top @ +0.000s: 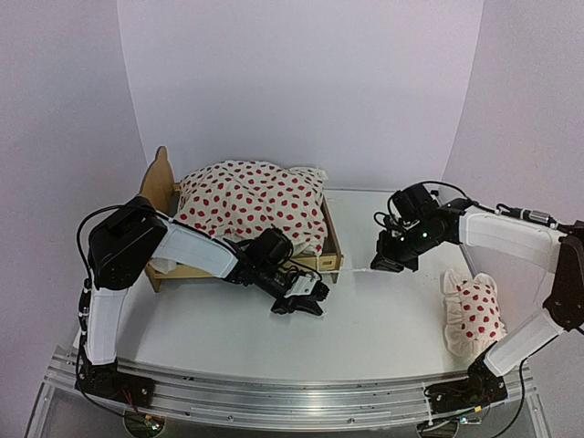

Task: Set up the pet bed

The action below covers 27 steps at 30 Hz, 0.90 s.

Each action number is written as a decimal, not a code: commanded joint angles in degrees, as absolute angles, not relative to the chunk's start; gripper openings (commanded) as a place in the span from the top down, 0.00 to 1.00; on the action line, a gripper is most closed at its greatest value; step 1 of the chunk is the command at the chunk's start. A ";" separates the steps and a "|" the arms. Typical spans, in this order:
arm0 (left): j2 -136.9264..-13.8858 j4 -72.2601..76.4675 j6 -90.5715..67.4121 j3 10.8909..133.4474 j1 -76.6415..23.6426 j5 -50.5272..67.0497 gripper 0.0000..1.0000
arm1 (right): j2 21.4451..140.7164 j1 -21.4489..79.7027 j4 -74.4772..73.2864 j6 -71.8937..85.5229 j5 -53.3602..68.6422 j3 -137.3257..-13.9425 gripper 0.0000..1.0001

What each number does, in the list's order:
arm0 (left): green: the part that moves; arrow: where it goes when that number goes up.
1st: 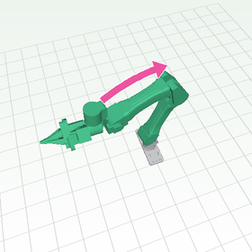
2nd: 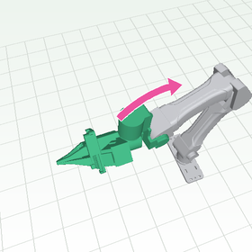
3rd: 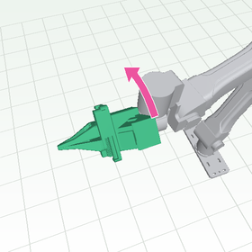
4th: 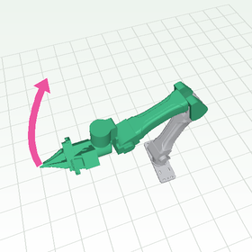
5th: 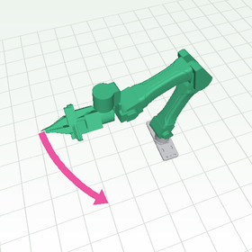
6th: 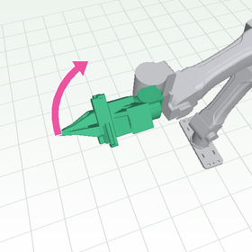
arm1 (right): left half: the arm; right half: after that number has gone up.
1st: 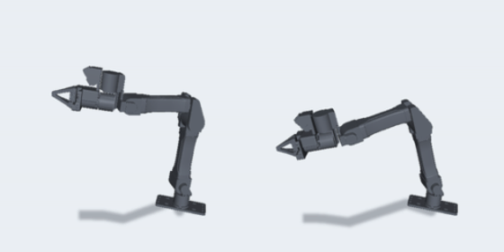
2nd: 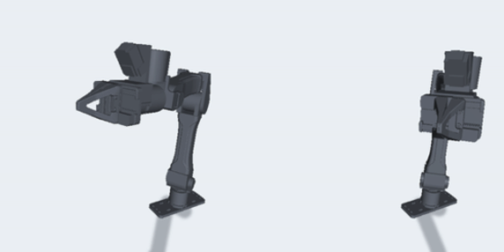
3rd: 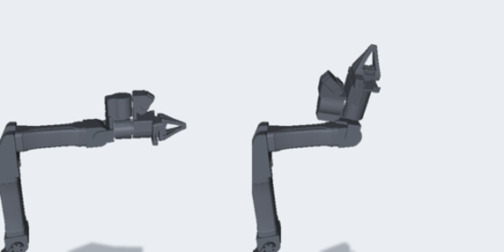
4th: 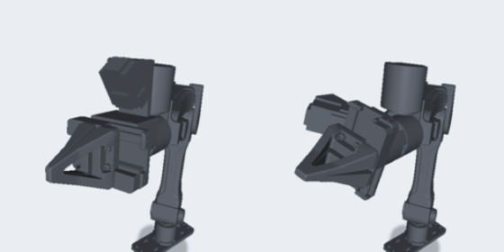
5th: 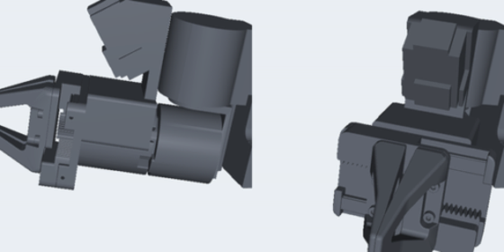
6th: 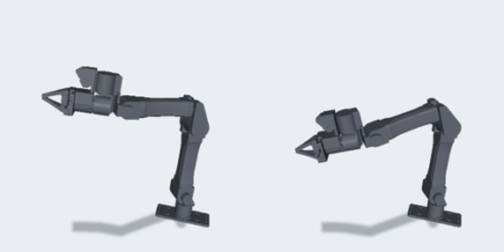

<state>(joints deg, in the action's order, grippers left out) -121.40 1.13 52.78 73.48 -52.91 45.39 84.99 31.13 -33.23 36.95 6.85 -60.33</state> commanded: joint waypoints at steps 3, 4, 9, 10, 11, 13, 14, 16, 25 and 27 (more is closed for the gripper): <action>-121.99 3.88 59.02 70.19 -54.27 46.02 1.00 | 86.15 28.00 -32.26 33.05 2.58 -68.85 1.00; -122.00 4.21 59.92 69.87 -54.38 45.59 1.00 | 86.20 27.02 -32.17 33.68 2.88 -68.28 1.00; -122.36 5.05 60.93 68.92 -54.68 44.82 1.00 | 86.45 24.76 -31.84 34.71 2.75 -69.06 1.00; -122.43 5.13 61.06 68.82 -54.67 44.86 1.00 | 86.69 24.52 -31.89 34.69 2.83 -69.26 1.00; -122.44 5.39 61.17 68.67 -54.67 44.88 1.00 | 86.92 24.38 -31.90 34.80 3.03 -69.21 1.00; -122.42 5.93 61.23 68.47 -54.67 44.84 1.00 | 87.48 24.27 -31.85 35.52 3.99 -68.59 1.00; -122.39 6.26 61.16 68.44 -54.67 44.80 1.00 | 87.78 24.27 -31.82 35.96 4.91 -67.93 1.00; -122.36 6.68 60.69 68.46 -54.67 44.55 1.00 | 88.08 24.29 -31.71 37.26 6.76 -65.90 1.00; -117.38 -5.96 61.32 69.52 -54.58 43.48 0.59 | 84.87 24.26 -32.16 41.50 5.15 -53.50 0.60; -114.24 -12.53 62.35 69.65 -54.50 44.09 0.54 | 83.76 24.26 -32.66 41.14 2.89 -52.91 0.56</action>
